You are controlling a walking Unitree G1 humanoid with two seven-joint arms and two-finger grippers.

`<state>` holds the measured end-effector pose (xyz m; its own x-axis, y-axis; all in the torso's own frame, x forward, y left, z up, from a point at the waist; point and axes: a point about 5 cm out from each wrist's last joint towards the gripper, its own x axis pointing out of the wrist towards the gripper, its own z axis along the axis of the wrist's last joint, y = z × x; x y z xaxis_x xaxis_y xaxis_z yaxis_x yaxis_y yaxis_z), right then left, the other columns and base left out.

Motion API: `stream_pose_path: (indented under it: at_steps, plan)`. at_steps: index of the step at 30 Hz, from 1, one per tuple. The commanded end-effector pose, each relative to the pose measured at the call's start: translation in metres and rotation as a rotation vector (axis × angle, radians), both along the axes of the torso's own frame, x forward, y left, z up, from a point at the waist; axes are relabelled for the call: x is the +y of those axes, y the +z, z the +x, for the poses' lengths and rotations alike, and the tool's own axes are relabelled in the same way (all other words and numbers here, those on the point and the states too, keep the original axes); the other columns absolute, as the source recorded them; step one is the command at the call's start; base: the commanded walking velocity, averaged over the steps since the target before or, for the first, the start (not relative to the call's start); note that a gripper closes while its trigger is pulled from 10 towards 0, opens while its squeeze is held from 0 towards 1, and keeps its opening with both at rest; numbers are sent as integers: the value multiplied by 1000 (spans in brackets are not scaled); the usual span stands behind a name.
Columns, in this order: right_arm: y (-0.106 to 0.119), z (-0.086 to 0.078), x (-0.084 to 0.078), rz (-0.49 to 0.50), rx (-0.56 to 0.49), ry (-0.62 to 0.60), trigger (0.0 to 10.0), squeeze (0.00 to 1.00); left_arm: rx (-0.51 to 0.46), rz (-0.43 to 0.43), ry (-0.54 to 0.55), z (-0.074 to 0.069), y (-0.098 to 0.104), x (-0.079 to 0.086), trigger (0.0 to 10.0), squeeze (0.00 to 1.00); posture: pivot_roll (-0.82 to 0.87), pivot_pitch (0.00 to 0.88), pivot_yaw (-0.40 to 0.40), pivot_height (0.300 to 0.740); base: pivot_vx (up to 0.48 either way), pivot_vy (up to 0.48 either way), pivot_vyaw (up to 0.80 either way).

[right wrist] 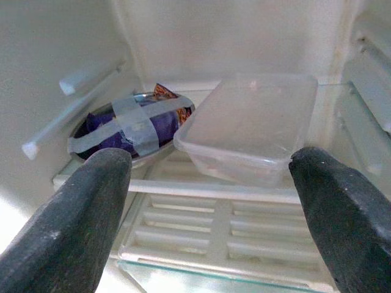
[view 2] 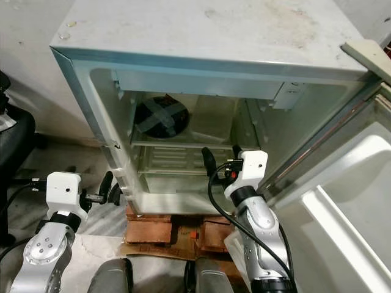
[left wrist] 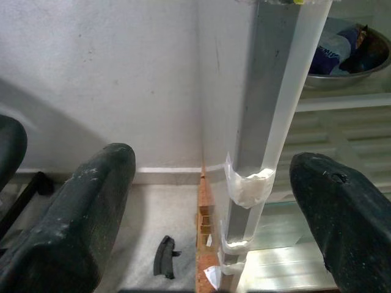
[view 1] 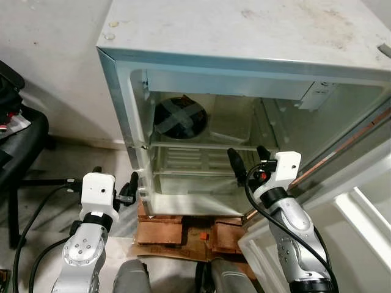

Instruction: Restocking fridge

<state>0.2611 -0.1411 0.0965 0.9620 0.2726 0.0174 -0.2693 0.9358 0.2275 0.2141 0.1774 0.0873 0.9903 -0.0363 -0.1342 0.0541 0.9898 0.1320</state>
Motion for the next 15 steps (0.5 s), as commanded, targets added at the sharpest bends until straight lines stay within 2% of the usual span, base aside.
stream_pose_path:
  at_steps: [1,12,15]
  plan:
    - [1,-5,-4,-17,14,-11,10000,0,19,-5,-6,-2,-5,-1,10000,0,82,115,-75,740,0,0,0]
    - [1,-7,-6,-26,29,-19,10000,0,16,-8,-5,2,-6,-1,10000,0,77,95,-75,740,0,0,0]
    - [0,-7,-6,-27,34,-22,10000,0,16,-9,-5,3,-6,-1,10000,0,76,90,-75,740,-251,0,0]
